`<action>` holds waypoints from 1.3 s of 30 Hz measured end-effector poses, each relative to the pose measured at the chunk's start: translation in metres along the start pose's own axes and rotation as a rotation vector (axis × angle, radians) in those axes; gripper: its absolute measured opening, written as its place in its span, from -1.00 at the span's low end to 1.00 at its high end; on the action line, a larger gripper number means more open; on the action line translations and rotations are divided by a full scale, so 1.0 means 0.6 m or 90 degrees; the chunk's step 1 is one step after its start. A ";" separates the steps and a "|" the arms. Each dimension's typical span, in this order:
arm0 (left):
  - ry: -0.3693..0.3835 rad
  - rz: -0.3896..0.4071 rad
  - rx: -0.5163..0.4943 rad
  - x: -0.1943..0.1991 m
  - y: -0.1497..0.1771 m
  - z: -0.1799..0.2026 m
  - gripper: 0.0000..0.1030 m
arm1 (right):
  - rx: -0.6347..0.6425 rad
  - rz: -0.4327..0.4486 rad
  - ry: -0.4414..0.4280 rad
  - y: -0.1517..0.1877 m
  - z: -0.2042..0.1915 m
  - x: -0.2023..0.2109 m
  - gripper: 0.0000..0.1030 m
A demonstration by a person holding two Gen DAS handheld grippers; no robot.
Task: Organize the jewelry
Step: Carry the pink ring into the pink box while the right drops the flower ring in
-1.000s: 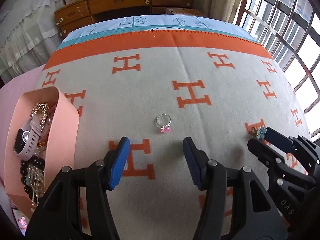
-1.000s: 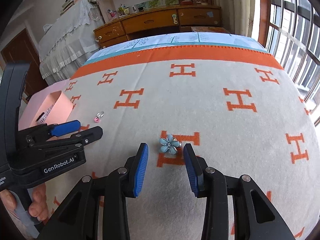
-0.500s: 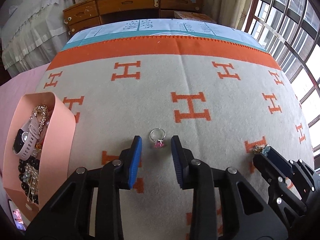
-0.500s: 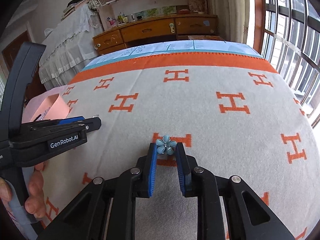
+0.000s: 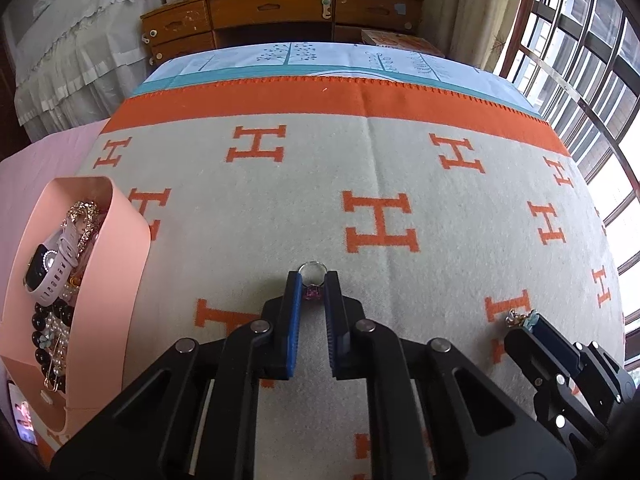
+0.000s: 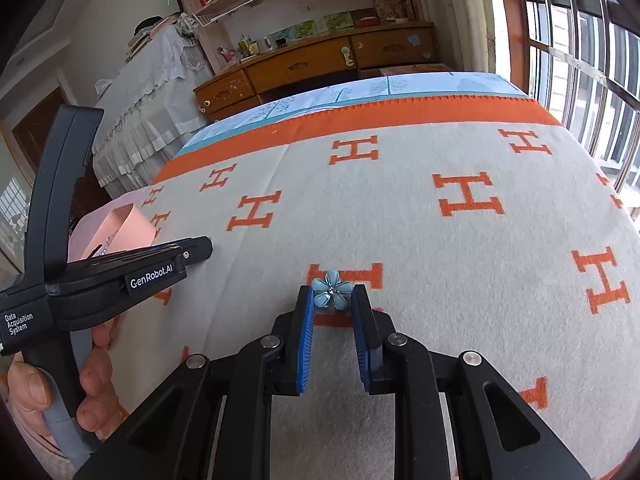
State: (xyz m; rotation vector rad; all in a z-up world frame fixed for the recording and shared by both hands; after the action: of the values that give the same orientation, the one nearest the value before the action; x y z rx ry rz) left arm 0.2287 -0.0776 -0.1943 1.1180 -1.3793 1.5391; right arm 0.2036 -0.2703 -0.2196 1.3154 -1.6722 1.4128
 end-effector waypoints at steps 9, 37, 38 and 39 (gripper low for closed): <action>0.031 0.027 0.005 0.040 0.019 -0.010 -0.85 | -0.005 0.001 -0.002 -0.001 0.000 0.000 -0.65; 0.086 0.185 0.106 0.235 0.143 -0.279 -0.86 | 0.188 0.035 -0.056 -0.024 -0.274 0.093 -0.67; 0.081 0.184 0.114 0.234 0.145 -0.289 -0.85 | 0.199 0.036 -0.061 -0.029 -0.292 0.097 -0.67; 0.071 0.184 0.122 0.233 0.146 -0.298 -0.85 | 0.209 0.036 -0.068 -0.035 -0.311 0.101 -0.67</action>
State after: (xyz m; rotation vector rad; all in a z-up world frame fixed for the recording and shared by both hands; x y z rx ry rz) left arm 0.0813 0.0888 -0.0943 0.9580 -1.3843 1.9453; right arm 0.1722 -0.1111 -0.1072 1.5549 -1.6025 1.7345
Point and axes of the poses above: each gripper's, at about its wrist camera, not at the fingertips, and x roughly against the way its jaws point, z to its right, y to its underside, the point moved 4 cm from there along -x, roughly the way its jaws point, and after that the axes turned 13 degrees about -z, right-handed, at the moved point
